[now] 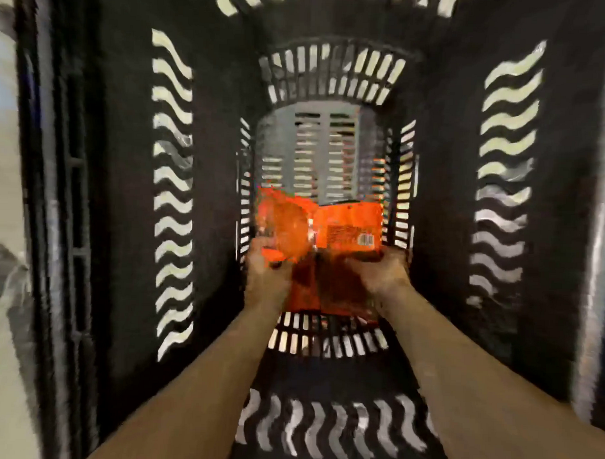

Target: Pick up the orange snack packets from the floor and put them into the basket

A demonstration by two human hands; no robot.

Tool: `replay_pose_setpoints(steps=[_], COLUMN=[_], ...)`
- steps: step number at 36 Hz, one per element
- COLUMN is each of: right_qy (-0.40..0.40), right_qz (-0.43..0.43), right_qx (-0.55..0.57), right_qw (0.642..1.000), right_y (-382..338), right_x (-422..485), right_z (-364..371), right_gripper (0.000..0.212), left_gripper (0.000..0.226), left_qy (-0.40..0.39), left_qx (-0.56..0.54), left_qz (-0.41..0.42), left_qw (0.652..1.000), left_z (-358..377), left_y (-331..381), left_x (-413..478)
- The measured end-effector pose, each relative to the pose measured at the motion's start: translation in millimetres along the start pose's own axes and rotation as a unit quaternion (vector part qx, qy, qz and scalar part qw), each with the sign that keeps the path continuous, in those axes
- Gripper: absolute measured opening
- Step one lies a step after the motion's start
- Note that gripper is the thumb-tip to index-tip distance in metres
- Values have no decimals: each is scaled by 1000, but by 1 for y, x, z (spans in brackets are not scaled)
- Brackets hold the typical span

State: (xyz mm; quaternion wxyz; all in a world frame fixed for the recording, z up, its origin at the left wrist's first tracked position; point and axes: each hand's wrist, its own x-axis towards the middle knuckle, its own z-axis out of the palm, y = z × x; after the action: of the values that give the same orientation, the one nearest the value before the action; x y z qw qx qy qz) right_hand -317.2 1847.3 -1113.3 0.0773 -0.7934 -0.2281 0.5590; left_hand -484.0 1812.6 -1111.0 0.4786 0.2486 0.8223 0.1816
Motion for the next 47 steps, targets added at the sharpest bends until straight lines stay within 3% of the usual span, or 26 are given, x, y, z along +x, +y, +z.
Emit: replay_pose_setpoints(steps=[2, 5, 8, 14, 17, 21, 28, 34, 42, 47], right_qy=[1, -15, 4, 34, 19, 16, 85, 151, 137, 109], right_qz=[15, 26, 22, -107, -167, -270, -437, -542, -655, -743], right_qx=[1, -33, -80, -233, -262, -274, -425, -480, -482, -474], right_qw=[1000, 999, 997, 966, 950, 923, 788, 673, 566, 459], right_y=[7, 4, -9, -102, -170, -276, -446, -523, -547, -530], right_x=[7, 6, -5, -69, -117, -200, -404, -584, -779, -869], right_z=[5, 2, -8, -49, -72, -107, -172, -198, -189, -162], right_gripper=[41, 50, 46, 39, 37, 42, 47, 38, 44, 38], left_gripper=[33, 56, 55, 56, 47, 50, 59, 56, 55, 54], left_qy=[-1, -2, -7, -44, -59, -61, 10, 99, 228, 308], left_qx=[27, 72, 100, 233, 273, 296, 345, 406, 377, 350], left_qz=[-26, -83, -91, 39, 123, 231, 345, 379, 353, 269], left_qw=[999, 994, 991, 971, 952, 925, 873, 826, 826, 843], left_z=[6, 4, -7, -59, -98, -169, -339, -482, -616, -670], left_y=[-6, 1, 19, 115, 191, 307, 477, 549, 542, 490], left_x=[6, 4, -5, -41, -64, -106, -216, -340, -500, -585])
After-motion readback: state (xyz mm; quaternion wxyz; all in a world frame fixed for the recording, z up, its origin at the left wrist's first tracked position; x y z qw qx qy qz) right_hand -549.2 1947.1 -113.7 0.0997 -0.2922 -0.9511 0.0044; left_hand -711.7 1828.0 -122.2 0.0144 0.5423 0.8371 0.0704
